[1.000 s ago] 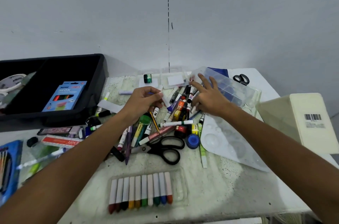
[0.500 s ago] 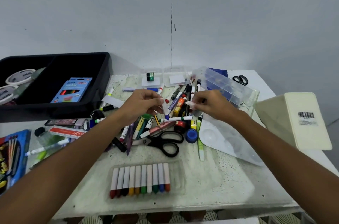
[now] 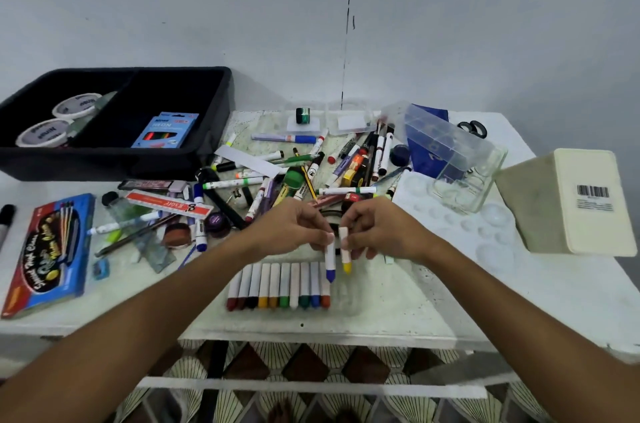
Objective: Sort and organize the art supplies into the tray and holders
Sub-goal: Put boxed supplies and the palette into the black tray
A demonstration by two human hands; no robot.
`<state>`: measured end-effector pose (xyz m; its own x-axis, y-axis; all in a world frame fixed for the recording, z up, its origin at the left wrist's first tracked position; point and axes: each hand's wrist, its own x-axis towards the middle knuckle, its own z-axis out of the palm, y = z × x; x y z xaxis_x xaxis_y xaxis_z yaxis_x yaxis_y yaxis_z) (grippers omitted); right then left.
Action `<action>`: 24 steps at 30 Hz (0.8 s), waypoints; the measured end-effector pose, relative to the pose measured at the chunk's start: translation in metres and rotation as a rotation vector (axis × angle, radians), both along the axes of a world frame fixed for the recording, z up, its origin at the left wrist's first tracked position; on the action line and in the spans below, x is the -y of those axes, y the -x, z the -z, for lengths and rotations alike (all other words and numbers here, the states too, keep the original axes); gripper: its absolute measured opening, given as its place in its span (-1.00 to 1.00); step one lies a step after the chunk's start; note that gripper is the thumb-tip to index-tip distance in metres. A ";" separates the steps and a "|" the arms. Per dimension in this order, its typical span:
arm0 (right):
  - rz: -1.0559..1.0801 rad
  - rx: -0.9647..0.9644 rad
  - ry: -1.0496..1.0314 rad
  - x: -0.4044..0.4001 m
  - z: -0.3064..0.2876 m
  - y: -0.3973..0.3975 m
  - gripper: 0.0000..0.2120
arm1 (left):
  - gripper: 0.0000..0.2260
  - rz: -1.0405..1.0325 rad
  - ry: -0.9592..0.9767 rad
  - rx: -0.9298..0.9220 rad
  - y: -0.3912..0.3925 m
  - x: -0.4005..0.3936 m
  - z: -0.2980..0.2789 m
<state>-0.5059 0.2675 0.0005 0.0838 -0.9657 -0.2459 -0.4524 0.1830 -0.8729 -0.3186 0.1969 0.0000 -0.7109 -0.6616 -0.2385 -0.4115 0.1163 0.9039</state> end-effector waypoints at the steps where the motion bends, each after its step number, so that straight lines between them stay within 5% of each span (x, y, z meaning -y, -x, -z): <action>1: 0.003 -0.027 -0.010 -0.003 0.003 -0.003 -0.87 | -0.97 -0.001 0.027 0.018 0.000 -0.004 0.004; 11: 0.059 -0.247 -0.025 -0.019 0.019 -0.019 -0.93 | -0.89 -0.008 0.324 0.153 -0.001 -0.022 0.028; 24: -0.024 -0.365 -0.046 -0.018 0.015 -0.021 -0.71 | -0.85 0.014 0.469 0.158 0.000 -0.024 0.033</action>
<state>-0.4847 0.2851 -0.0143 0.0054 -0.9518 -0.3067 -0.7374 0.2034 -0.6441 -0.3182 0.2204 -0.0329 -0.6994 -0.7143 -0.0229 -0.5347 0.5018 0.6799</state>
